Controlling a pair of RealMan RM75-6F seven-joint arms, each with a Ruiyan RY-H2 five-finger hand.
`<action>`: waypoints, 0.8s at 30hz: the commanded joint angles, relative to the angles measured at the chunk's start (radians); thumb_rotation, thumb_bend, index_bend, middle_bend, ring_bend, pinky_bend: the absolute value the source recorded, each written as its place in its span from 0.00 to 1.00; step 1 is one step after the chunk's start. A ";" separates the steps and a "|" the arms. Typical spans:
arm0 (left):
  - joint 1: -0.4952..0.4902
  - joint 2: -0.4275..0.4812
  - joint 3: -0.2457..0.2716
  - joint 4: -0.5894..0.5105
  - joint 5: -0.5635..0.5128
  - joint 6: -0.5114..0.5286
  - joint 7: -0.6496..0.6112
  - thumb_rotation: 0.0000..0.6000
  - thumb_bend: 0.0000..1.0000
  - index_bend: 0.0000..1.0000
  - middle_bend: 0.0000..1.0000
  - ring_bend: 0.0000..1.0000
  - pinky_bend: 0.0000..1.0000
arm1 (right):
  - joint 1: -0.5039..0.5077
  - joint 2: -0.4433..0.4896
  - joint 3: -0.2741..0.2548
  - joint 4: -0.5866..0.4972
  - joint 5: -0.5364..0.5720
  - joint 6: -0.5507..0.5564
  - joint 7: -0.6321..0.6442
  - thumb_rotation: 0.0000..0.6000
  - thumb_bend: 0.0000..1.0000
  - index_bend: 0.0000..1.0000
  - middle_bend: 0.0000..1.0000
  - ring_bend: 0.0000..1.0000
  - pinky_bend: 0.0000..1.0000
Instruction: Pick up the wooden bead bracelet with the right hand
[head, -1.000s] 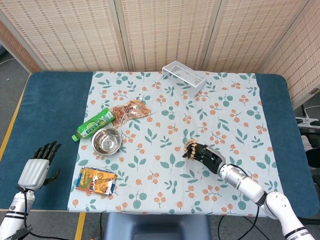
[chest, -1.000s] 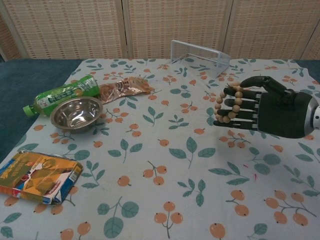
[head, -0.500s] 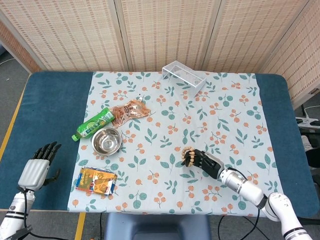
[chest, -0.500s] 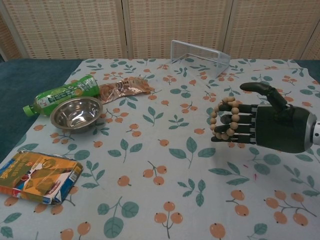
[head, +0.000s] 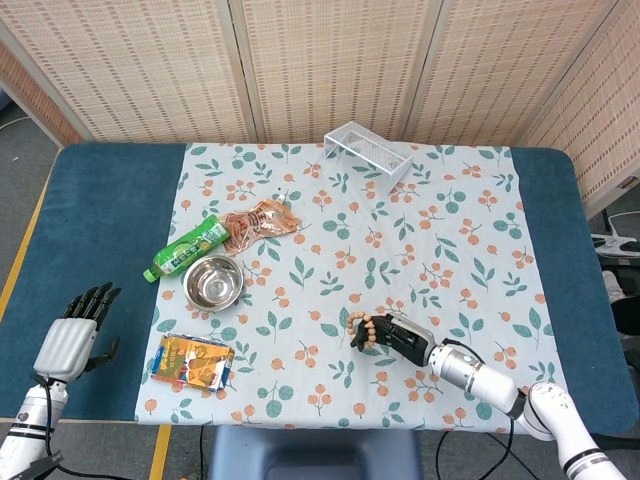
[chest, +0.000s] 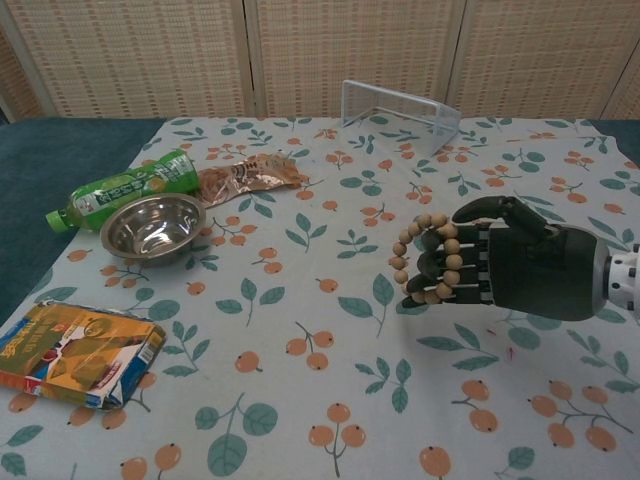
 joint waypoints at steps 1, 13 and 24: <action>0.001 0.001 0.000 0.000 0.000 0.000 -0.001 1.00 0.46 0.00 0.00 0.00 0.13 | 0.003 0.006 -0.006 0.003 0.011 0.010 -0.008 0.34 0.68 0.56 0.54 0.34 0.24; 0.002 0.000 0.001 -0.002 0.004 0.005 0.003 1.00 0.46 0.00 0.00 0.00 0.13 | 0.008 0.036 -0.017 -0.011 0.040 0.015 -0.032 0.47 1.00 0.59 0.54 0.34 0.24; 0.002 -0.001 0.002 0.000 0.007 0.006 0.002 1.00 0.46 0.00 0.00 0.00 0.14 | -0.019 0.030 -0.014 -0.036 0.030 0.072 -0.110 0.33 0.57 0.51 0.54 0.34 0.24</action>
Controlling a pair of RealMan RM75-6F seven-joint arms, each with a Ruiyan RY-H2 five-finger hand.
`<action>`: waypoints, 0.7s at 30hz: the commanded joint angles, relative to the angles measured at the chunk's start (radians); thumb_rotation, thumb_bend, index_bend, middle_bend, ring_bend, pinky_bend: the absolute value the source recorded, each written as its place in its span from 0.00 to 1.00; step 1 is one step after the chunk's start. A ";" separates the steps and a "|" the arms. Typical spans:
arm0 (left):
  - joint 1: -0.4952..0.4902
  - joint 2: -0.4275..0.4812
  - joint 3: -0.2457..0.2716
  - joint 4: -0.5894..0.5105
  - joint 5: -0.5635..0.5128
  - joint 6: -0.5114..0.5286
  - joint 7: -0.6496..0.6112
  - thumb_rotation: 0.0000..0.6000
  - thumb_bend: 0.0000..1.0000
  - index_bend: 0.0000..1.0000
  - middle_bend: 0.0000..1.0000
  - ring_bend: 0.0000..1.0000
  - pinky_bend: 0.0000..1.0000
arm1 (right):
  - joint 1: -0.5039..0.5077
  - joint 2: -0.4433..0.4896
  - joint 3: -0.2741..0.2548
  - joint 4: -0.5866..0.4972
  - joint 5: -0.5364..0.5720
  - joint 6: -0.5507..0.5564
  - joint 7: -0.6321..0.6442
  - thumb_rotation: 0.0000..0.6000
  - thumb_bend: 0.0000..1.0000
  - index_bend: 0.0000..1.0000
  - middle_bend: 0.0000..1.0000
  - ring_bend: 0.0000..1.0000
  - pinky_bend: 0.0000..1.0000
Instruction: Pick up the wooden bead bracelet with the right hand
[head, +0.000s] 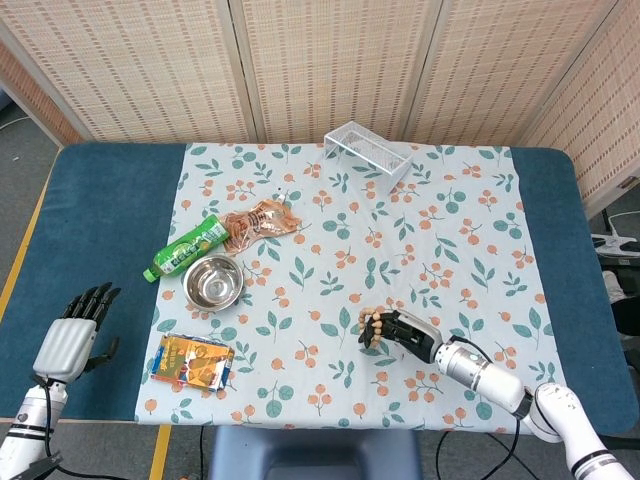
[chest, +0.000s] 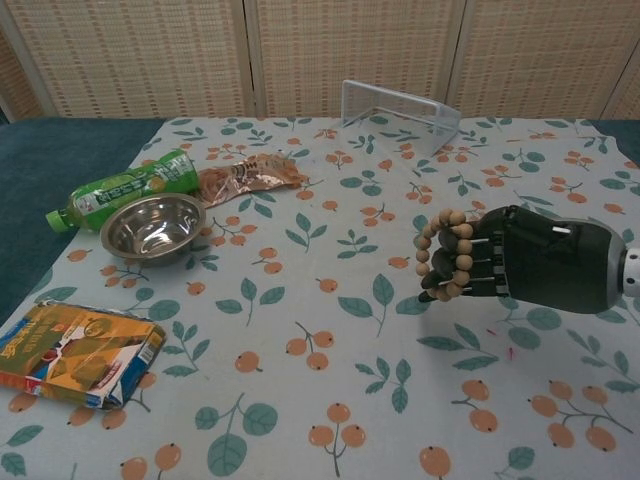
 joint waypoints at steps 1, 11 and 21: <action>0.000 0.000 0.000 0.000 0.000 0.000 0.001 1.00 0.46 0.00 0.00 0.00 0.14 | -0.008 -0.004 -0.001 -0.008 -0.009 0.013 -0.021 0.30 0.50 0.50 0.54 0.33 0.24; 0.000 0.001 0.000 -0.003 0.002 0.000 0.000 1.00 0.46 0.00 0.00 0.00 0.14 | -0.012 -0.004 -0.001 -0.014 -0.014 0.010 -0.059 0.23 0.25 0.46 0.53 0.32 0.24; 0.000 0.001 0.000 -0.001 0.000 -0.002 -0.003 1.00 0.46 0.00 0.00 0.00 0.14 | -0.019 -0.040 0.023 0.044 0.040 -0.098 -0.094 0.38 0.30 0.64 0.53 0.32 0.24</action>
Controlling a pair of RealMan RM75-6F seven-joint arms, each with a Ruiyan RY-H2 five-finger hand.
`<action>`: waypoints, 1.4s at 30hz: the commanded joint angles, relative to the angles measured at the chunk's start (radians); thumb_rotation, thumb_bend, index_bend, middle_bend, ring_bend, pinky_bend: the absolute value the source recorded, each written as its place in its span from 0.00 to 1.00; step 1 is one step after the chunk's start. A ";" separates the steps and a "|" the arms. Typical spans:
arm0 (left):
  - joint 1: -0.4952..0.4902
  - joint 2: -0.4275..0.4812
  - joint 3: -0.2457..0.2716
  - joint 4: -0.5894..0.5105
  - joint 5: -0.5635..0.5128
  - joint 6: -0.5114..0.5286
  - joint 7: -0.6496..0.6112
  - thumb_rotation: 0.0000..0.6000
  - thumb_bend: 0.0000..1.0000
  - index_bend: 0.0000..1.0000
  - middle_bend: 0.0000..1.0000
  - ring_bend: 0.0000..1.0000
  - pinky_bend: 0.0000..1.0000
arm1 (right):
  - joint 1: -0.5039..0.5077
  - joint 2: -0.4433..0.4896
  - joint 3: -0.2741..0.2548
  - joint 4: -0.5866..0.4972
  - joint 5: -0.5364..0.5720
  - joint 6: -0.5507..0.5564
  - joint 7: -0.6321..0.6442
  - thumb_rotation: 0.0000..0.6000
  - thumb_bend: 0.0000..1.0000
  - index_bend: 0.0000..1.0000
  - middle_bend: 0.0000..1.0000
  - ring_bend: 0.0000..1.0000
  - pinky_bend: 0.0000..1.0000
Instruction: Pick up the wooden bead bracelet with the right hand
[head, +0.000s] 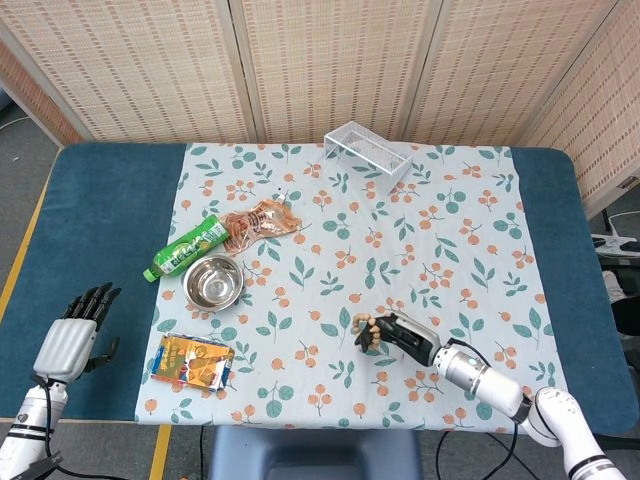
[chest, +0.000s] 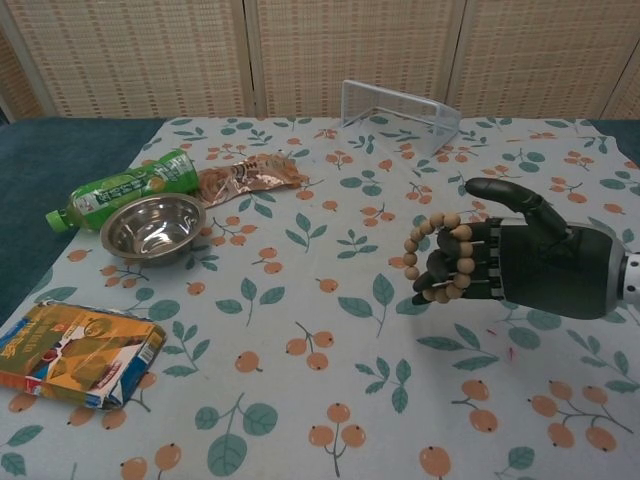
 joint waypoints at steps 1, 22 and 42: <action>0.000 0.000 0.000 -0.001 0.000 0.001 0.001 1.00 0.46 0.00 0.00 0.00 0.14 | 0.000 -0.011 0.008 0.019 0.015 -0.021 -0.018 0.41 0.31 0.66 0.53 0.32 0.24; 0.002 0.003 0.000 -0.004 0.000 0.004 0.003 1.00 0.46 0.00 0.00 0.00 0.14 | 0.005 -0.016 0.000 0.051 0.040 -0.064 -0.051 0.51 0.75 0.68 0.53 0.32 0.24; 0.002 0.002 -0.002 -0.005 -0.004 0.001 0.003 1.00 0.46 0.00 0.00 0.00 0.14 | -0.002 -0.008 0.002 0.001 0.020 0.024 -0.072 1.00 1.00 0.34 0.45 0.20 0.24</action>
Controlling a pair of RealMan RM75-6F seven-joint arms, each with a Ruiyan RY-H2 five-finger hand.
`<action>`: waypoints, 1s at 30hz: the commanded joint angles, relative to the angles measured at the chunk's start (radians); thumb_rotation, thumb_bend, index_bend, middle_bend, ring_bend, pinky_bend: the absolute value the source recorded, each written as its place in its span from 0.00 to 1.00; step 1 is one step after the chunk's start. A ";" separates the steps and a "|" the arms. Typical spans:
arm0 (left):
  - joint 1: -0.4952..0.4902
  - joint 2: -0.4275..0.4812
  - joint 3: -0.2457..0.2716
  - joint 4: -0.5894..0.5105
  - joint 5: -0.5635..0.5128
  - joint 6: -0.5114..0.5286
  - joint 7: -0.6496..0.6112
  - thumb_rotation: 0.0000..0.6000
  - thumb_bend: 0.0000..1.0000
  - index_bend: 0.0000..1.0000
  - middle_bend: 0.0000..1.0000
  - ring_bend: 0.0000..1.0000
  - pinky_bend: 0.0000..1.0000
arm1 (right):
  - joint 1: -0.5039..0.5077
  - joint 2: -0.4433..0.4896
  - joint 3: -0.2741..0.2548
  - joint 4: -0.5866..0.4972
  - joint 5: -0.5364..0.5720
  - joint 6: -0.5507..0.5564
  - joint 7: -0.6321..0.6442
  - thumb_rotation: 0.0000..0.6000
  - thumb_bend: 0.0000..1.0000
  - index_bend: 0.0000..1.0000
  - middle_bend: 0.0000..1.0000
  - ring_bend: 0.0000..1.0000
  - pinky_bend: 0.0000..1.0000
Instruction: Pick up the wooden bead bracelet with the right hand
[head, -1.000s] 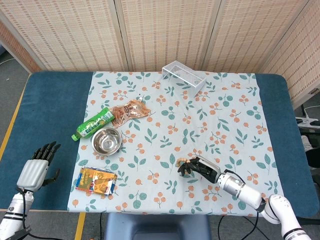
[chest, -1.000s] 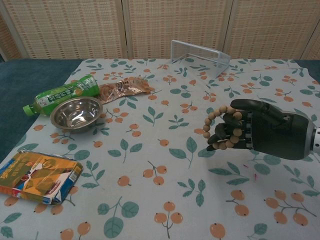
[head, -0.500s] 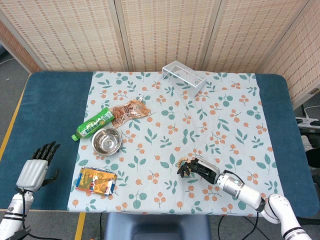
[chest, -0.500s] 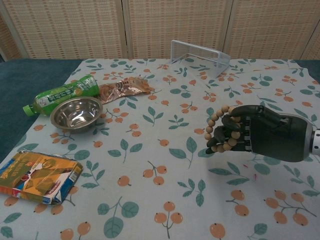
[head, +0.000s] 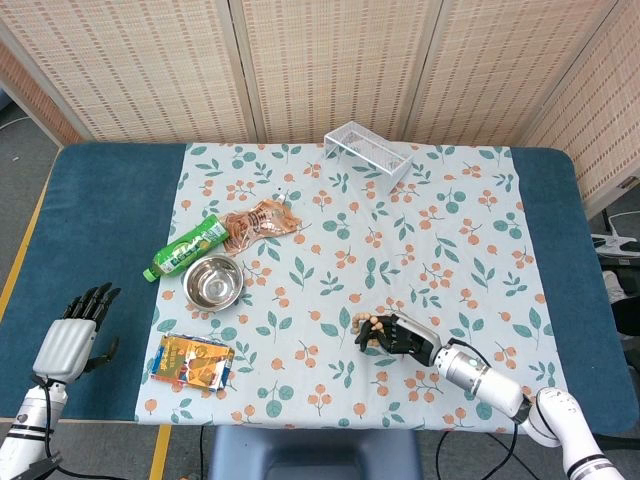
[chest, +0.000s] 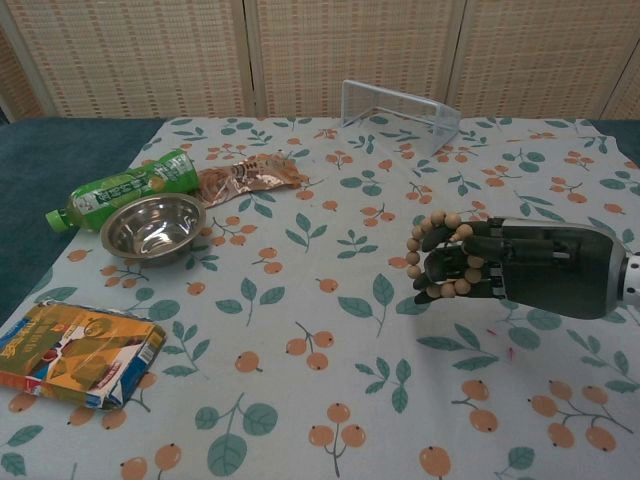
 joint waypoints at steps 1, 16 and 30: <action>0.000 0.000 0.000 0.000 0.000 0.000 0.000 1.00 0.46 0.00 0.00 0.00 0.14 | -0.004 0.003 0.002 -0.025 -0.011 0.031 -0.003 1.00 1.00 0.34 0.44 0.20 0.24; 0.000 0.002 0.001 -0.002 0.002 -0.001 -0.005 1.00 0.46 0.00 0.00 0.01 0.14 | -0.027 -0.051 0.076 -0.159 -0.366 0.417 -0.421 1.00 1.00 0.52 0.44 0.24 0.25; 0.001 0.002 0.003 -0.007 0.005 0.002 0.002 1.00 0.46 0.00 0.00 0.01 0.15 | 0.074 -0.004 -0.065 -0.143 -0.880 0.706 -0.594 1.00 1.00 0.40 0.44 0.23 0.25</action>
